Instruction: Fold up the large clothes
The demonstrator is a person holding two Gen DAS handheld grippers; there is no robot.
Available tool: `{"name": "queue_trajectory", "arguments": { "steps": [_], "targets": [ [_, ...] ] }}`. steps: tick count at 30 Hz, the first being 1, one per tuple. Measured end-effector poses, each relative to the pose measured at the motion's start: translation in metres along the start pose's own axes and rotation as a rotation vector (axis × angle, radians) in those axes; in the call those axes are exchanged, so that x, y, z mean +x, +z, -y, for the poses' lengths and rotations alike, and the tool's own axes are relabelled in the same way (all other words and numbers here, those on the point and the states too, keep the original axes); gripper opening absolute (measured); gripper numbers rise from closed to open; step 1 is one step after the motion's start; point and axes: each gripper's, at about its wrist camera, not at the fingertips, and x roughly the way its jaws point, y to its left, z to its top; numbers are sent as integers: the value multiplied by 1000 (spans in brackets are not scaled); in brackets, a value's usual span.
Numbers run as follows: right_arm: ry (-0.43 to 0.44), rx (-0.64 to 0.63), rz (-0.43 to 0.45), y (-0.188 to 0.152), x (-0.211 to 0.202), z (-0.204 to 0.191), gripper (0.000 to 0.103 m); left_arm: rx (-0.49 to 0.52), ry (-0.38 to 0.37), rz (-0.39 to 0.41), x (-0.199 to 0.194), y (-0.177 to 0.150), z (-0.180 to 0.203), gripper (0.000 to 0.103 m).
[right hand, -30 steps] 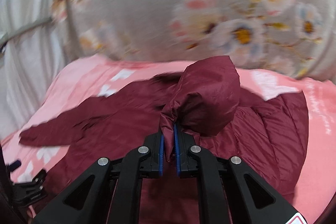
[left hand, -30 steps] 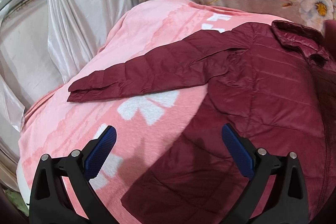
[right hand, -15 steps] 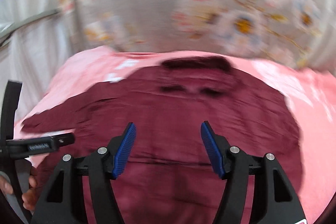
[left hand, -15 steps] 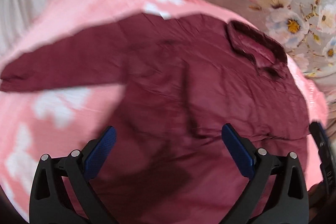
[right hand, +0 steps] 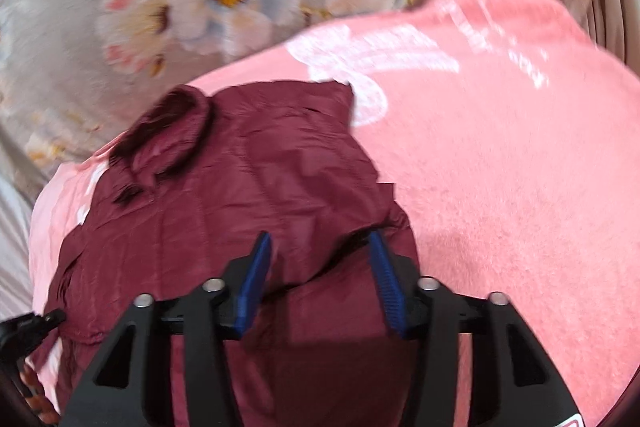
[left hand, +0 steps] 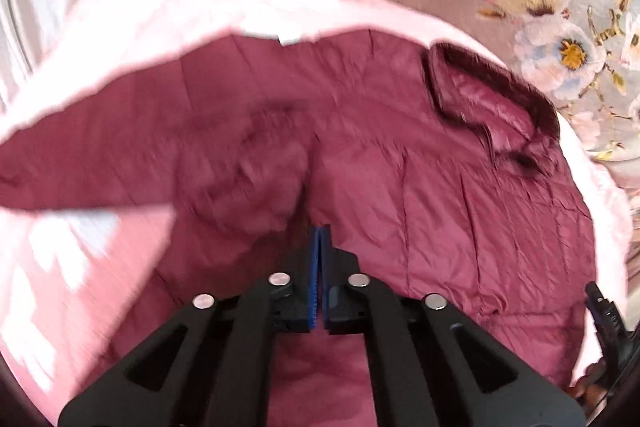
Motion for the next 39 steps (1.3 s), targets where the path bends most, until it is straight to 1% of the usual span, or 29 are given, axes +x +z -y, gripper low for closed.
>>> {"name": "queue_trajectory", "arguments": {
  "steps": [3,4,5,6,8,9,11,12,13,15,16,19,22,24,25,26,27,28,30,32,33,36,37,39],
  "targets": [
    [-11,31,-11,8,14,4,20,25,42,49,-6,8,0,0],
    [-8,27,-7,8,14,4,5,32,59,60,-6,10,0,0],
    [0,27,22,8,9,2,4,35,73,62,-5,10,0,0],
    [4,22,70,8,-1,-2,3,35,82,59,-2,8,-1,0],
    [5,-16,132,5,-17,-12,3,46,114,49,7,2,-3,0],
    [-12,-44,145,4,-20,-17,3,51,123,44,11,-2,-3,0],
    [-69,-94,117,1,-10,-21,3,57,134,11,26,-11,-7,0],
    [-96,-109,83,-2,-1,-21,3,57,136,-3,32,-15,-8,0],
    [-116,-115,50,-4,7,-20,3,59,154,-11,39,-20,-10,0],
    [-136,-91,-4,-7,20,-13,3,74,174,15,41,-25,-11,0],
    [-130,-79,-12,-7,22,-9,3,82,181,24,41,-26,-10,0],
    [-129,-70,-19,-8,25,-5,3,119,223,52,42,-30,-4,0],
    [-160,-106,-24,-10,26,-12,4,140,250,66,44,-32,0,0],
    [-189,-100,-3,-12,16,-15,5,142,254,70,44,-32,1,0],
    [-194,-78,45,-16,0,-19,14,141,253,72,44,-32,1,0],
    [-169,-80,89,-20,-16,-28,13,139,251,73,43,-32,0,0],
    [-115,-111,120,-28,-33,-45,13,136,250,75,43,-32,0,0],
    [-83,-142,121,-33,-39,-59,13,133,249,77,43,-32,0,0],
    [8,-265,74,-51,-41,-105,13,129,248,78,42,-32,0,0],
    [81,-344,11,-68,-31,-139,11,128,247,79,42,-33,-1,0],
    [93,-378,-20,-78,-22,-154,10,127,246,79,42,-32,-1,0],
    [105,-410,-102,-99,2,-176,8,125,243,80,40,-35,-1,0],
    [103,-410,-121,-102,8,-178,7,127,245,80,40,-34,-1,0],
    [76,-414,-130,-108,17,-180,7,132,251,81,41,-34,0,0]
  ]
}}
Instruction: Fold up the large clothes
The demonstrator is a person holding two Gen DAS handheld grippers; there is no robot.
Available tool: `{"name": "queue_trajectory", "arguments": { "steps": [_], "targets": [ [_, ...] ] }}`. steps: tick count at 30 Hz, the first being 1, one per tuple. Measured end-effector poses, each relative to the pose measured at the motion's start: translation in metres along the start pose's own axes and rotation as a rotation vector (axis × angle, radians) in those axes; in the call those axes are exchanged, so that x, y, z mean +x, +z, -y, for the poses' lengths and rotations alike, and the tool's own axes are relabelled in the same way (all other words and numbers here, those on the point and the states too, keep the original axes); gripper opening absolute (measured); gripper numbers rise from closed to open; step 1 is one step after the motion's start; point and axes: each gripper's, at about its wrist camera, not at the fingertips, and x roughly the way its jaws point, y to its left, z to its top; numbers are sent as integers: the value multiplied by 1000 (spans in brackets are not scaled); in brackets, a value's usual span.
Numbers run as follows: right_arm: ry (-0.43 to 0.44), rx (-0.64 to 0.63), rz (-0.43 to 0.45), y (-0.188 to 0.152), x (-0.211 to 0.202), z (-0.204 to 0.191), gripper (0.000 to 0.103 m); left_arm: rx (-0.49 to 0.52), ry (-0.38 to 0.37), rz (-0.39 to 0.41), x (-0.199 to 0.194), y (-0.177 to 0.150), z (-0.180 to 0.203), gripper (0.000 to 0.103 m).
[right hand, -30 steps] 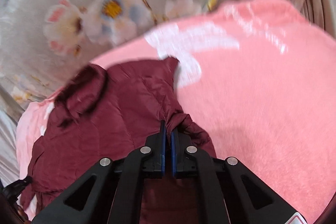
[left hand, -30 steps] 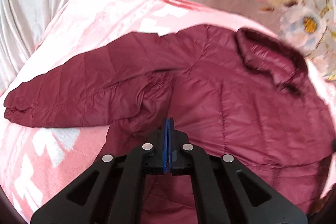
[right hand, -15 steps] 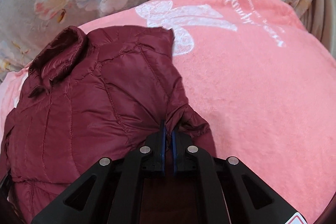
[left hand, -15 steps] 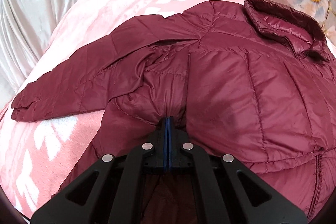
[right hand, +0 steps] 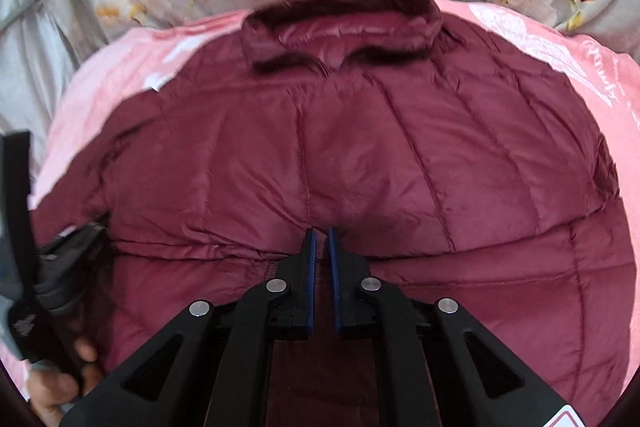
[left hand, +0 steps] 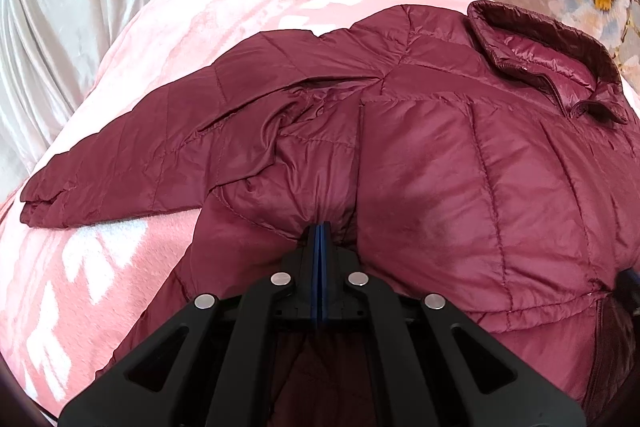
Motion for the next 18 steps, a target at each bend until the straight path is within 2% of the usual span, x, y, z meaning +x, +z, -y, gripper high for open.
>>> {"name": "queue_trajectory", "arguments": {
  "steps": [8,11,13,15,16,18],
  "targets": [
    [-85,-66,16,-6,7,-17,6,-7,-8,1,0,0,0,0],
    [-97,-76,15,-7,7,-18,6,-43,-56,2,-2,0,-8,0],
    [-102,-82,14,-7,6,-17,6,-96,-121,-4,-5,1,-23,8],
    [-99,-84,16,-6,4,-17,7,-142,-162,-8,-16,2,-46,28],
    [-101,-84,21,-7,0,-17,7,-167,-159,9,-28,2,-66,34],
    [-98,-73,52,-13,-18,-22,10,-220,-139,65,-49,3,-111,61]
  ]
}}
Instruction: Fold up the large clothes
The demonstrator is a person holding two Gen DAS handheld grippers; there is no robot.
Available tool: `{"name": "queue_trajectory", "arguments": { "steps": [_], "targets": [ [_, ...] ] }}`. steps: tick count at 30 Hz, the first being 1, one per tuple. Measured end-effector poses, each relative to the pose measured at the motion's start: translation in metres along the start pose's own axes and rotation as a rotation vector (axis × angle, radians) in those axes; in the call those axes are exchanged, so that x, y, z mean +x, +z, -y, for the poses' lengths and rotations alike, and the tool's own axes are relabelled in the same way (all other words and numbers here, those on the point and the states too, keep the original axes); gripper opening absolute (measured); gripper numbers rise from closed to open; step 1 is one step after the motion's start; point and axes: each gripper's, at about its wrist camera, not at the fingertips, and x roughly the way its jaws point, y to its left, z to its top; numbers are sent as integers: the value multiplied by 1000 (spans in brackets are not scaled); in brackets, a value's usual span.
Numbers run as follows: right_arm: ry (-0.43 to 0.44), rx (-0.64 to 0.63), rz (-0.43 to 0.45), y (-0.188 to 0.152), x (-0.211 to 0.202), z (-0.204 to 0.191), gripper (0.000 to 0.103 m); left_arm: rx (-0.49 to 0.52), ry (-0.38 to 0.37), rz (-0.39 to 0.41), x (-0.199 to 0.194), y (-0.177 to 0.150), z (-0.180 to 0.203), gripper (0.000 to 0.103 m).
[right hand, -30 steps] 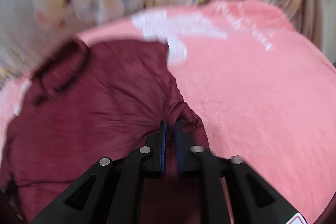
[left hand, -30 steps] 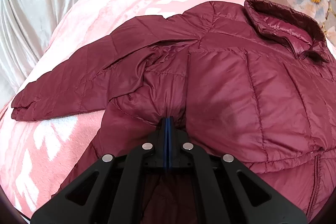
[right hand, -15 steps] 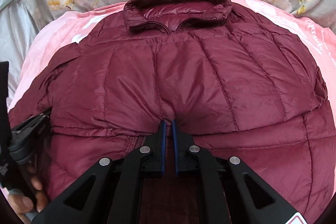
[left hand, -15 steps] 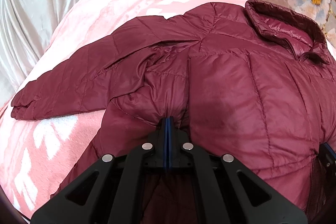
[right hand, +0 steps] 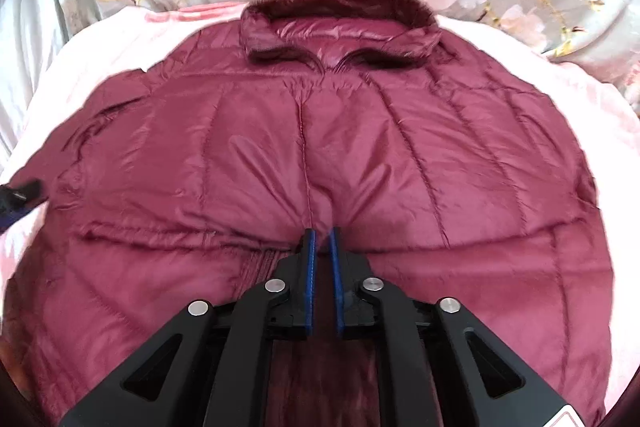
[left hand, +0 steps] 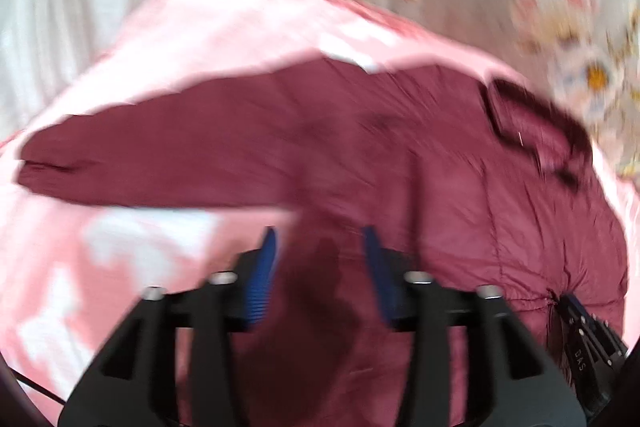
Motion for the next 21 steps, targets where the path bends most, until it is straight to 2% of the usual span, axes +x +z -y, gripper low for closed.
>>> {"name": "queue_trajectory", "arguments": {
  "steps": [3,4,5,7,9,11,13,15,16,18,19,20,21],
  "targets": [
    [42,-8,63,-16,-36,-13,25,-61,91,75,-21,15,-59,88],
    [47,-16,77,-22,-44,-17,35,-90,139,78,-22,22,-88,89],
    [51,-32,94,-30,-53,-24,40,-116,175,72,-21,26,-111,89],
    [49,-67,100,-44,-64,-36,41,-193,261,42,-11,34,-162,89],
    [37,-102,113,-55,-69,-46,41,-310,285,-9,2,36,-215,89],
    [17,-137,121,-64,-69,-54,47,-399,277,-43,12,35,-247,87],
    [-10,-157,105,-67,-65,-59,49,-462,267,-60,20,35,-269,76],
    [-22,-149,99,-66,-63,-58,50,-478,241,-67,26,36,-275,61],
    [-26,-136,94,-66,-62,-55,51,-477,229,-78,31,38,-274,58],
    [-28,-107,94,-66,-63,-50,53,-461,215,-88,38,42,-269,35],
    [-30,-97,96,-66,-63,-48,55,-438,215,-92,41,45,-263,28],
    [-33,-86,102,-66,-65,-46,55,-418,214,-93,43,48,-257,13],
    [-35,-76,109,-66,-66,-45,56,-393,214,-89,43,55,-247,5]
  ]
}}
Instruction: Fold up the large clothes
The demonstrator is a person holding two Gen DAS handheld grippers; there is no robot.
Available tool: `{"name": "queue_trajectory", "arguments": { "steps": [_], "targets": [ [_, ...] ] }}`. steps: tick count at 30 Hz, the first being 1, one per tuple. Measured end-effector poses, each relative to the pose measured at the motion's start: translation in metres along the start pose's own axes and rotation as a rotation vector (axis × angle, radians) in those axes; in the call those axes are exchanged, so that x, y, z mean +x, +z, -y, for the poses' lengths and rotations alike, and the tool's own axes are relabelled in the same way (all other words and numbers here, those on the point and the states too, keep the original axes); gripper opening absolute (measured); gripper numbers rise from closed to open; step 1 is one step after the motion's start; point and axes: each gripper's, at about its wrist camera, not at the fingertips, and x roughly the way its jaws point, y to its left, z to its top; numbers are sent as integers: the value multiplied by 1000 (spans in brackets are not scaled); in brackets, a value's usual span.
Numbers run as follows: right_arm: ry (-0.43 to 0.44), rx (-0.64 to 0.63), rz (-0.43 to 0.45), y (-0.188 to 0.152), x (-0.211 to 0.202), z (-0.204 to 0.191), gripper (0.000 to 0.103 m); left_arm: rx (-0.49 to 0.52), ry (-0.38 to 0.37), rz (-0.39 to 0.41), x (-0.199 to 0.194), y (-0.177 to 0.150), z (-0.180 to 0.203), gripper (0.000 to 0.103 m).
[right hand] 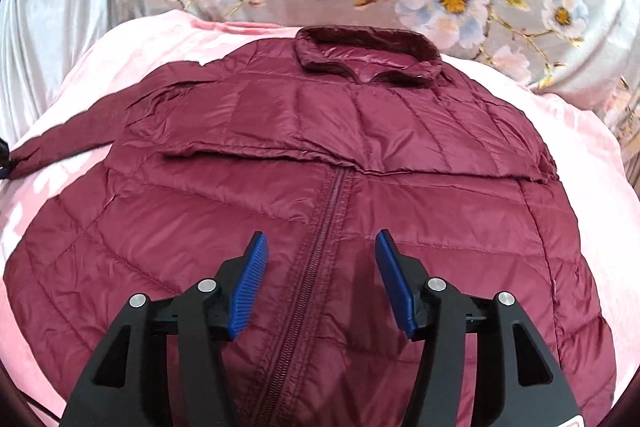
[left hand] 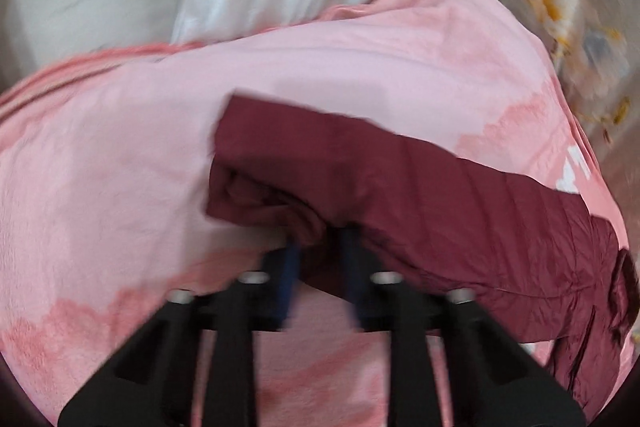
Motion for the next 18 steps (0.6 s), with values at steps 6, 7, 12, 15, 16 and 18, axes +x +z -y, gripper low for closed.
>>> {"name": "queue_trajectory", "arguments": {
  "steps": [6,7,12,15,16,18],
  "targets": [
    [26,52,27,-7,-16,10,56,142,-122,132,-69,1,74,2],
    [32,56,27,-9,-18,11,56,170,-144,154,-82,0,92,2],
    [31,65,16,-16,-28,22,56,362,-332,232,-157,-33,211,2],
    [18,77,21,-19,-35,33,56,469,-470,193,-190,-74,282,2],
    [8,83,23,-20,-37,41,56,514,-520,165,-200,-93,308,2],
    [-17,90,23,-22,-40,54,56,587,-562,143,-211,-126,341,5]
  ]
}}
